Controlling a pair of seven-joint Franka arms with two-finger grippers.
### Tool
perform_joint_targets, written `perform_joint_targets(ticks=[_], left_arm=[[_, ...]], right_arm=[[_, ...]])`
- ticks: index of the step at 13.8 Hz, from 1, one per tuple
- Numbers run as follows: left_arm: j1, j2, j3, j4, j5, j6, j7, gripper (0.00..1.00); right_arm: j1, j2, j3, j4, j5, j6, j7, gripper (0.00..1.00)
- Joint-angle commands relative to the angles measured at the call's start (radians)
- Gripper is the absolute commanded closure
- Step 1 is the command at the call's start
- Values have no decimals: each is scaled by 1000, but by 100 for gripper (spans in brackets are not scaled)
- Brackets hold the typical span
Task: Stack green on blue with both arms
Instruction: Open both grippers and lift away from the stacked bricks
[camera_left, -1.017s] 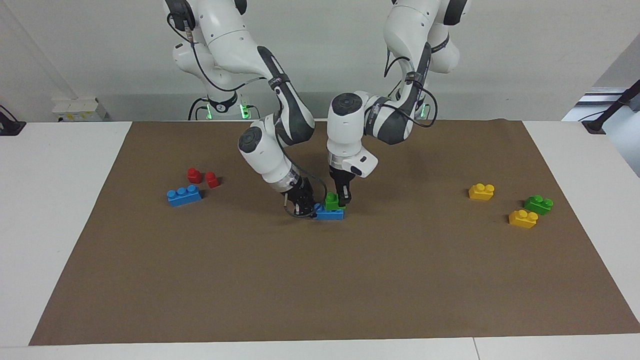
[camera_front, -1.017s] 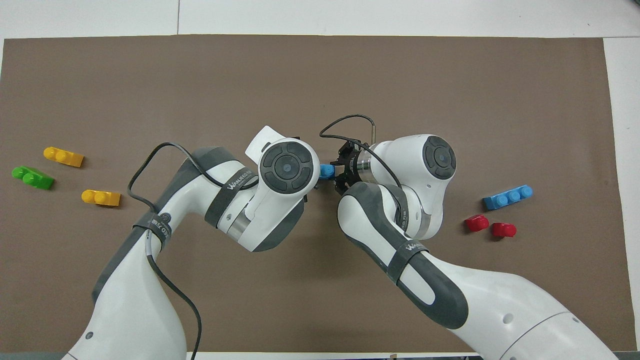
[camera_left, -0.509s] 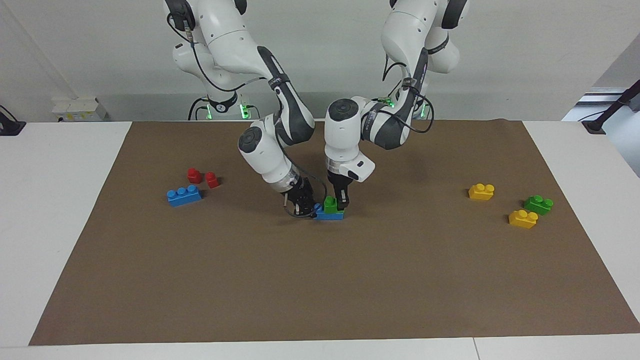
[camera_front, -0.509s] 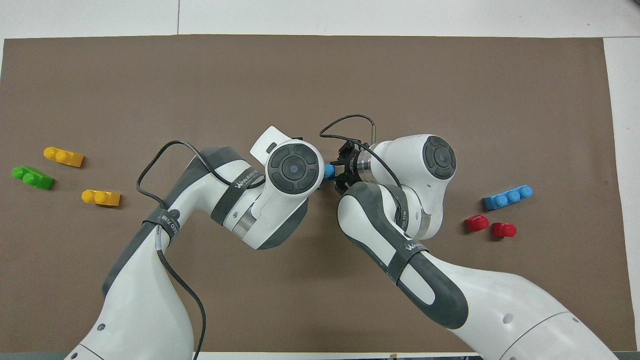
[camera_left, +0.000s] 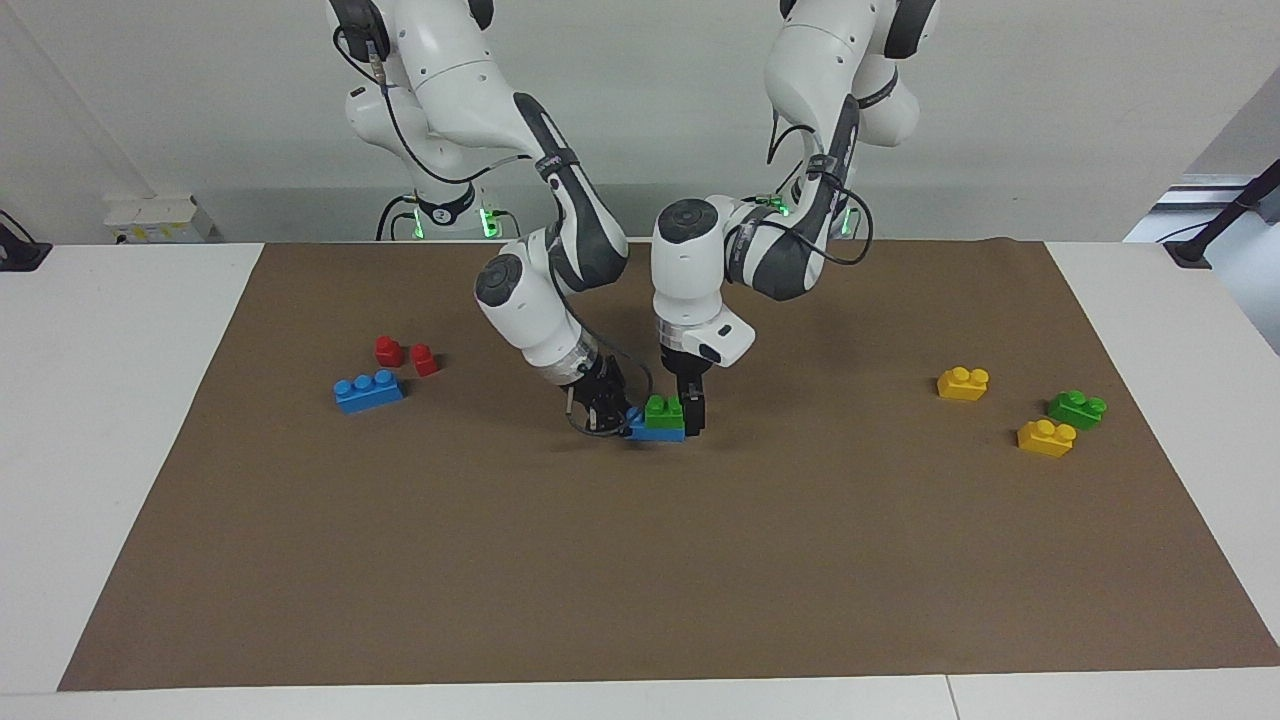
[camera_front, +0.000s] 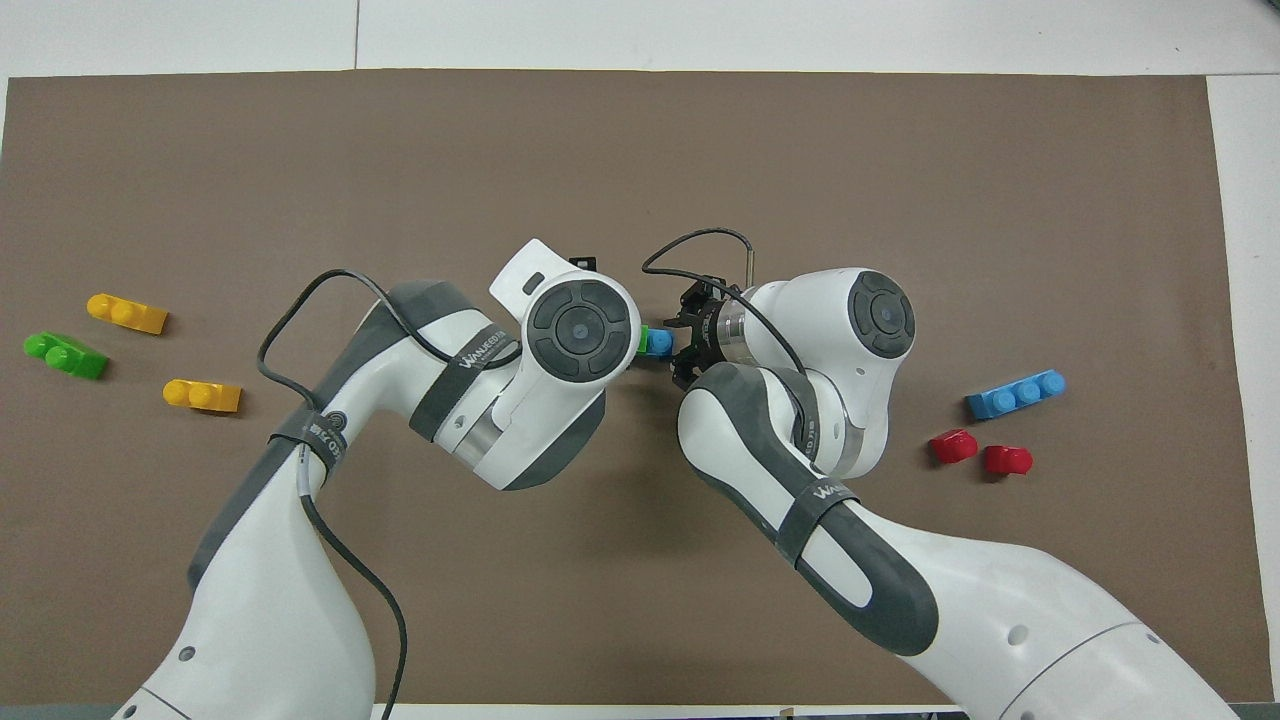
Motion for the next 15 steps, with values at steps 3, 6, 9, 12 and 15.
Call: perform_joint_targets(ticks=[3, 6, 9, 12, 15], left_arm=[[97, -123, -3, -3, 14, -95, 209, 0], [166, -149, -1, -1, 14, -111, 389, 0], [242, -170, -3, -4, 14, -114, 596, 0], [307, -180, -1, -2, 12, -124, 863, 0], [361, -192, -1, 5, 12, -135, 1143, 0]], right_arm=[[-52, 0, 4, 22, 17, -17, 2, 4], [-104, 6, 2, 61, 1, -27, -100, 1], [-208, 6, 1, 93, -22, -105, -429, 0], [-322, 5, -1, 104, -68, -162, -795, 0], [-432, 3, -1, 197, -260, -299, -1001, 0]])
